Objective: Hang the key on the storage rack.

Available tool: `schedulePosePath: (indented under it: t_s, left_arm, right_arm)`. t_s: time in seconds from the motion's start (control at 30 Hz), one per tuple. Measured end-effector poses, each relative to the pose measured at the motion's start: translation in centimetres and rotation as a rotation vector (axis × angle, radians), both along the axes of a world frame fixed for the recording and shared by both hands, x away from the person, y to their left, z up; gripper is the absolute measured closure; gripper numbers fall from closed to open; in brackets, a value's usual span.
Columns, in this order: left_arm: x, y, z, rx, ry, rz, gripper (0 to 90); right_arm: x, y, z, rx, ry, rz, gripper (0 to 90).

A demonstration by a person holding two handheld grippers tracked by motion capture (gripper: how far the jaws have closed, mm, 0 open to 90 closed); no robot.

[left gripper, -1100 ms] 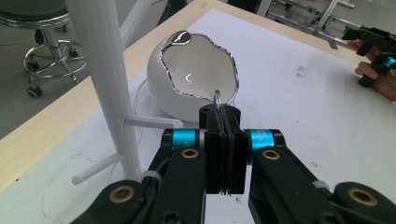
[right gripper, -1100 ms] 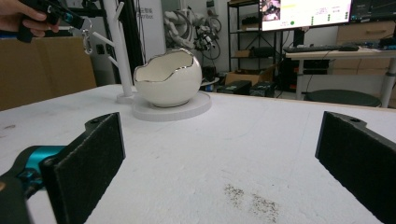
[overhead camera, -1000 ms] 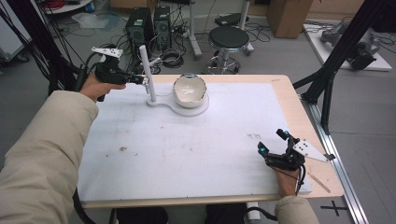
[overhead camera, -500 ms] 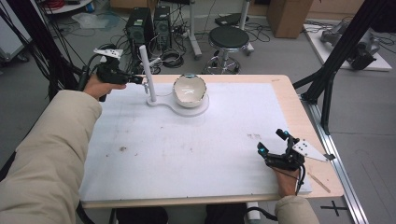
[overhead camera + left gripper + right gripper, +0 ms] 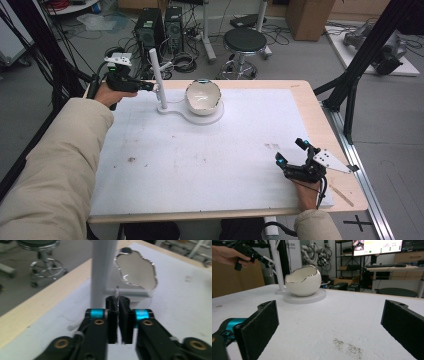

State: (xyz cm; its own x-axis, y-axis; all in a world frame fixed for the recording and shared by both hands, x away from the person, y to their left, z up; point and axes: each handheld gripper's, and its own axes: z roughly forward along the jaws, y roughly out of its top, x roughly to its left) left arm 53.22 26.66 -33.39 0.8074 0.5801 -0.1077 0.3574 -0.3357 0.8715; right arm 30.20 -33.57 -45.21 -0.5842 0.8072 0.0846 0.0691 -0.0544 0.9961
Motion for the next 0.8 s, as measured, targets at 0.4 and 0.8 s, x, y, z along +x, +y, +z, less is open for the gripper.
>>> schedulePosePath:
  t_s: [0.4, 0.8]
  left_arm:
    - [-4.0, 4.4, 0.0, -0.068, -0.043, 0.144, 18.7]
    - [-16.3, 5.1, -0.4, -0.088, -0.256, 0.082, 1.7]
  right_arm:
    - [0.0, 0.2, 0.0, -0.011, 0.004, 0.003, 0.5]
    - [0.9, 0.3, 0.3, -0.049, 0.036, 0.007, 0.5]
